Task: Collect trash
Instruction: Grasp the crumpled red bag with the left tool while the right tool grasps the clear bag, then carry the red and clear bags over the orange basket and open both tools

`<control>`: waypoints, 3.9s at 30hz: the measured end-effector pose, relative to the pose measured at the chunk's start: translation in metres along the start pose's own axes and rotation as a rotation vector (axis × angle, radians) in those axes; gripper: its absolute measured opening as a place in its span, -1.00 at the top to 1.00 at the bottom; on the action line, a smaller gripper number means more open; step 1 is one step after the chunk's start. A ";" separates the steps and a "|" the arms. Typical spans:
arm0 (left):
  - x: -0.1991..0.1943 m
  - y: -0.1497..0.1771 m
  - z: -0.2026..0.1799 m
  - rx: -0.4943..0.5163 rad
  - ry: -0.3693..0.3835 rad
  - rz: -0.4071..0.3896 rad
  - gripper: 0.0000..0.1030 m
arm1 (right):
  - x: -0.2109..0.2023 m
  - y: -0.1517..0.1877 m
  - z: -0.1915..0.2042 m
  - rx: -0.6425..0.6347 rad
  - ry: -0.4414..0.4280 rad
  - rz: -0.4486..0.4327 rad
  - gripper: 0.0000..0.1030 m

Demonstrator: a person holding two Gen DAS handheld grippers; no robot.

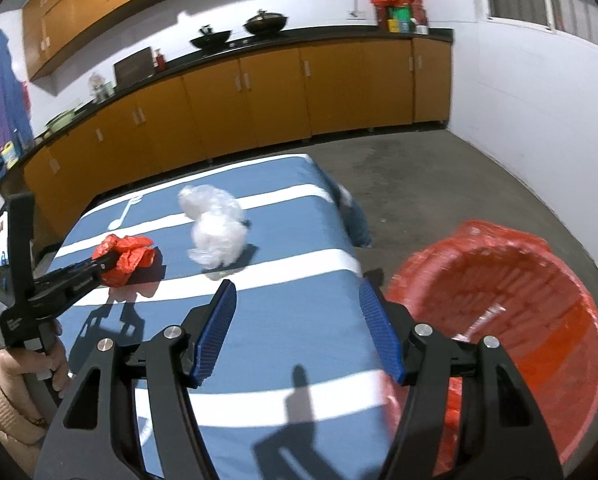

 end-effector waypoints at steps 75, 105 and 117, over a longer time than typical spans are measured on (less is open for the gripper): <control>-0.151 -0.008 -0.094 0.143 0.205 -0.181 0.57 | -0.097 0.001 -0.026 -0.021 -0.009 -0.053 0.46; -0.145 0.027 -0.261 0.284 0.513 -0.092 0.57 | -0.148 0.020 -0.159 0.246 0.167 -0.135 0.46; -0.123 0.034 -0.306 0.329 0.563 -0.041 0.54 | -0.148 0.020 -0.184 0.313 0.188 -0.150 0.44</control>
Point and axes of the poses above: each gripper's, at about its wrist camera, not at the fingertips, and x roughly the way its jaws point, z to its left, y to its underside, the point moved 4 cm from there along x, roughly the way its jaws point, and after that the axes turned 4 degrees about x, right-handed, at the moved point
